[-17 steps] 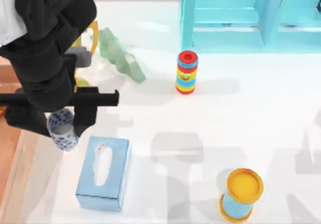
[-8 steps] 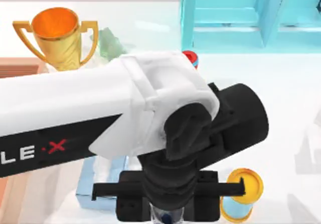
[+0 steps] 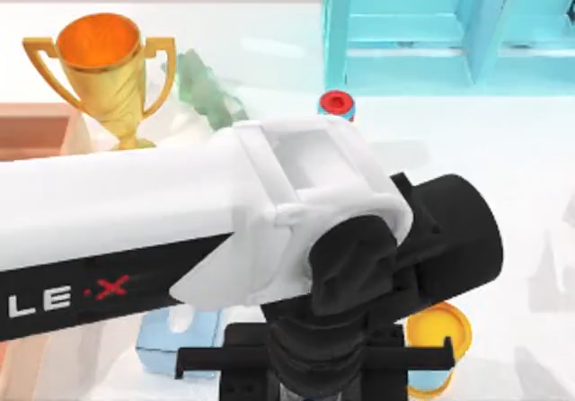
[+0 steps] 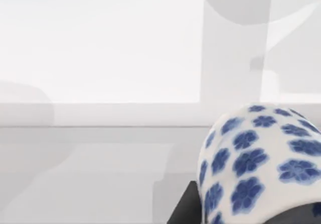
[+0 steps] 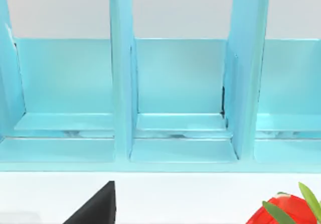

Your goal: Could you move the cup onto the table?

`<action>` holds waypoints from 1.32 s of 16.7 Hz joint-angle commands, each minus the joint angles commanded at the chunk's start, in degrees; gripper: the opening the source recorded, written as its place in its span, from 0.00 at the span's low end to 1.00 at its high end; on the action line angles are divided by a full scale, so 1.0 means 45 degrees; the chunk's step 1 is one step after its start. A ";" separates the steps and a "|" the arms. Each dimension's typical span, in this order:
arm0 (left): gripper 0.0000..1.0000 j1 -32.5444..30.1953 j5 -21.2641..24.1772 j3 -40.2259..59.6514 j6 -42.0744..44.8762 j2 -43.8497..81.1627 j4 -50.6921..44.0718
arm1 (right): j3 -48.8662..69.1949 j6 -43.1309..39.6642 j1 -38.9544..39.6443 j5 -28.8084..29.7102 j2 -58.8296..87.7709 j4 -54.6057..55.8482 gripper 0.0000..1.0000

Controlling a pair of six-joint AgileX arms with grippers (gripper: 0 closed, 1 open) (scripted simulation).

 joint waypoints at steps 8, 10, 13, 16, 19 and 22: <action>0.00 0.0020 -0.0011 -0.2447 0.0045 0.0592 0.3078 | 0.0000 0.0000 0.0000 0.0000 0.0000 0.0000 1.00; 0.00 0.0024 -0.0011 -0.2586 0.0046 0.0628 0.3220 | 0.0000 0.0000 0.0000 0.0000 0.0000 0.0000 1.00; 0.08 0.0024 -0.0011 -0.2586 0.0046 0.0628 0.3220 | 0.0000 0.0000 0.0000 0.0000 0.0000 0.0000 1.00; 0.30 0.0024 -0.0011 -0.2586 0.0046 0.0628 0.3220 | 0.0000 0.0000 0.0000 0.0000 0.0000 0.0000 1.00; 0.53 0.0024 -0.0011 -0.2586 0.0046 0.0628 0.3220 | 0.0000 0.0000 0.0000 0.0000 0.0000 0.0000 1.00; 0.75 0.0024 -0.0011 -0.2586 0.0046 0.0628 0.3220 | 0.0000 0.0000 0.0000 0.0000 0.0000 0.0000 1.00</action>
